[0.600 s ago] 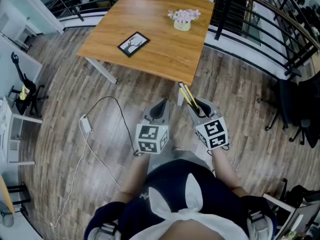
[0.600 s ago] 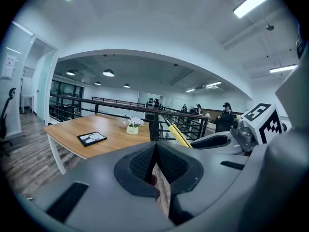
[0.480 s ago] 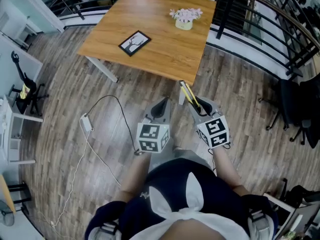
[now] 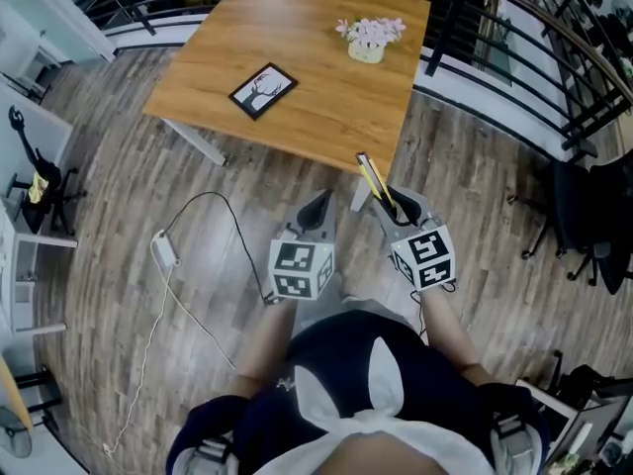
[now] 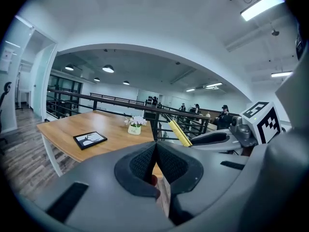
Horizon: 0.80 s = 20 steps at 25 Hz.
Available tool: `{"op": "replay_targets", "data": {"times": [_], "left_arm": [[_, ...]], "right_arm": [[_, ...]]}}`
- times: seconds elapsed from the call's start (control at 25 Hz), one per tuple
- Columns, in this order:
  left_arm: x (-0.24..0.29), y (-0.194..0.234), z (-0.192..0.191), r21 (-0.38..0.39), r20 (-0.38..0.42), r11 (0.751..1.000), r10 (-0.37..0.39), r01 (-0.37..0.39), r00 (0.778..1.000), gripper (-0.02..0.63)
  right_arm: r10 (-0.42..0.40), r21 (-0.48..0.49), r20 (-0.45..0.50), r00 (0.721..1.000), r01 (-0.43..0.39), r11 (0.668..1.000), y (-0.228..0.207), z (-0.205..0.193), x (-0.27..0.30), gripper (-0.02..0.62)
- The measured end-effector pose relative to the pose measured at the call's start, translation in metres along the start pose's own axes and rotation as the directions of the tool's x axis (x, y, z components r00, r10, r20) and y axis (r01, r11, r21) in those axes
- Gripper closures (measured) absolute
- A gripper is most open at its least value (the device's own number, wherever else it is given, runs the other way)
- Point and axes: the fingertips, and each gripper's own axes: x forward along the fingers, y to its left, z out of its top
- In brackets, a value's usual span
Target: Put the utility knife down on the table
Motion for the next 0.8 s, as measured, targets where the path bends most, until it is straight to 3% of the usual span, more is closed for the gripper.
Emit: {"op": "replay_targets", "data": {"times": [0.8], "left_arm": [[0.076,0.111,0.038,-0.018,-0.020,0.999,-0.032,0.031,0.999,0.589]], "right_arm": [[-0.066,0.001,0.001,0.998,0.066,0.998,-0.041,0.056,0.120,0.482]]}}
